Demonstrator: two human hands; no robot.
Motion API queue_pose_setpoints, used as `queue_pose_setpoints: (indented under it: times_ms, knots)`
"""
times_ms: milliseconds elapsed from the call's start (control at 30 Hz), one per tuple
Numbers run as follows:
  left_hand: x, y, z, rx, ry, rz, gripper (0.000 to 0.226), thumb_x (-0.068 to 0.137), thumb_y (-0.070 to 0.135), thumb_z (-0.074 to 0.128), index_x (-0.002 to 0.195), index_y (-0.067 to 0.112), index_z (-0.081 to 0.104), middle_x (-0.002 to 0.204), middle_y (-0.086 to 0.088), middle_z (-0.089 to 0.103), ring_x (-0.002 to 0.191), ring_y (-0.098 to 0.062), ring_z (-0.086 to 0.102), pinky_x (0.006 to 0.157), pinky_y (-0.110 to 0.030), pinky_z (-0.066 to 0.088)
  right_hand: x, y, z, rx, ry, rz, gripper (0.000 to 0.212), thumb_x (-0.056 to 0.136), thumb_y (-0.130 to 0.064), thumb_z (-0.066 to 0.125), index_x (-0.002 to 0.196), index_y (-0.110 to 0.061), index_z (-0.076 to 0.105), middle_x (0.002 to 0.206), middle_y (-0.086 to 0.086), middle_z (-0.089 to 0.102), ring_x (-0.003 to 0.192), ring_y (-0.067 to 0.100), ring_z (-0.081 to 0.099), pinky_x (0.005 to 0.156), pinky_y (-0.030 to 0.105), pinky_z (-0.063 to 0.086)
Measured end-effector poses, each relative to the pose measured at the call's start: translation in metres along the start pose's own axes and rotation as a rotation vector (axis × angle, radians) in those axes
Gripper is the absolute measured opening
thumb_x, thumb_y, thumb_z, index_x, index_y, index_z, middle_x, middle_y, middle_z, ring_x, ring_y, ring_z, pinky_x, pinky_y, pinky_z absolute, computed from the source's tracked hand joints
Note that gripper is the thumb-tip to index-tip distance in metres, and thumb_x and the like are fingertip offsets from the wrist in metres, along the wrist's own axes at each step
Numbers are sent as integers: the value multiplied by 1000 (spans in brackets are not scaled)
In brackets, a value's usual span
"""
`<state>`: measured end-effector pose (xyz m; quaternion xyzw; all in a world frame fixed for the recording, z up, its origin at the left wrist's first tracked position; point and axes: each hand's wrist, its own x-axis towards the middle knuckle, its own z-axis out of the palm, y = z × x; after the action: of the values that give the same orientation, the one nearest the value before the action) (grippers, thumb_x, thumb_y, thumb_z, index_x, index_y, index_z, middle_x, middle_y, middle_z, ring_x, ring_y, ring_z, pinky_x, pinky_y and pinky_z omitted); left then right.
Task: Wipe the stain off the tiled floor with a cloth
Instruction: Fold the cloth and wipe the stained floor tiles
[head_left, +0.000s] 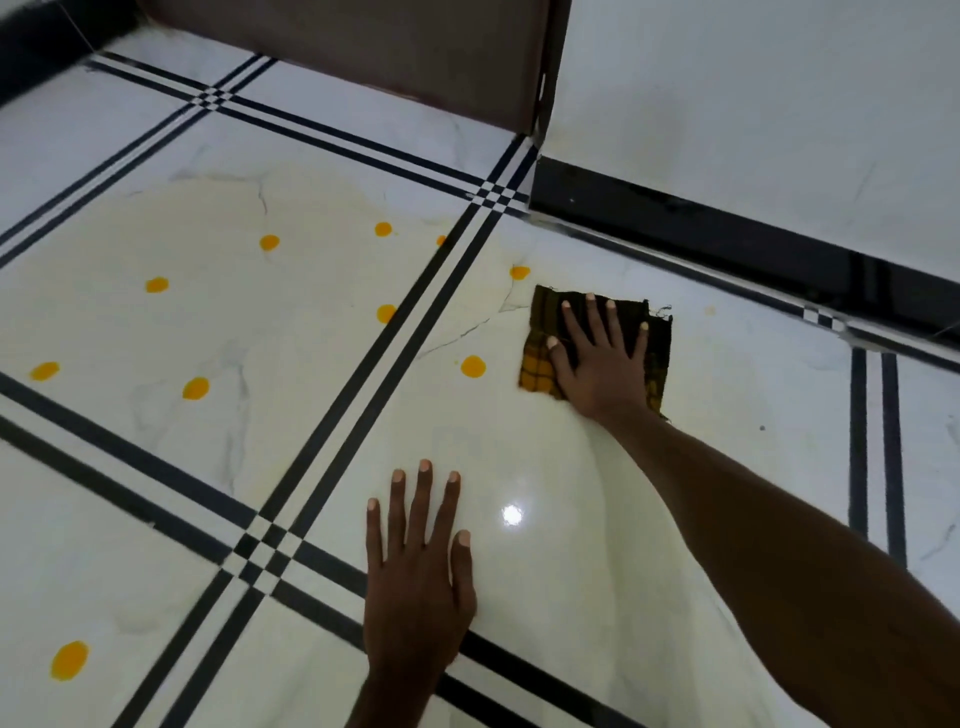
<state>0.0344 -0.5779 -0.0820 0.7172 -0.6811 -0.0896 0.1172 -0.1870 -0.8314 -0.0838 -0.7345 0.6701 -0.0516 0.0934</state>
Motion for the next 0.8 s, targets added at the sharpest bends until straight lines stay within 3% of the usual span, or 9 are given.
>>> queue_pose_setpoints:
  times_ms: [233,433,633,800]
  knots:
    - [3,2,-2,1,-67,-54,61,106,43,30,164,34,12,174,5,3,161,-22,-2,128,-53,15,44,-69,13,-7,-22,-242,66,106,-63,14,166,-36,13,176,2,9,163,27,-1,126,68,0]
    - [27,-4,-9,-55,-41,-33,57,105,39,40,160,26,33,169,-2,28,158,-27,22,127,-55,20,37,-63,9,-27,-22,-322,65,106,-61,18,166,-35,17,176,3,13,163,28,3,127,66,1]
    - [90,-29,-15,-51,-46,-3,62,107,38,37,163,18,20,173,-4,13,161,-25,3,129,-53,14,19,-57,9,-29,-30,-410,64,108,-60,20,166,-32,20,175,3,15,163,28,6,128,65,5]
    - [105,-39,-12,-19,-19,18,66,107,39,39,164,15,16,174,-5,7,161,-23,3,129,-50,17,4,-3,-7,-111,-122,-720,64,109,-59,25,167,-34,12,176,-4,5,164,20,-2,131,57,0]
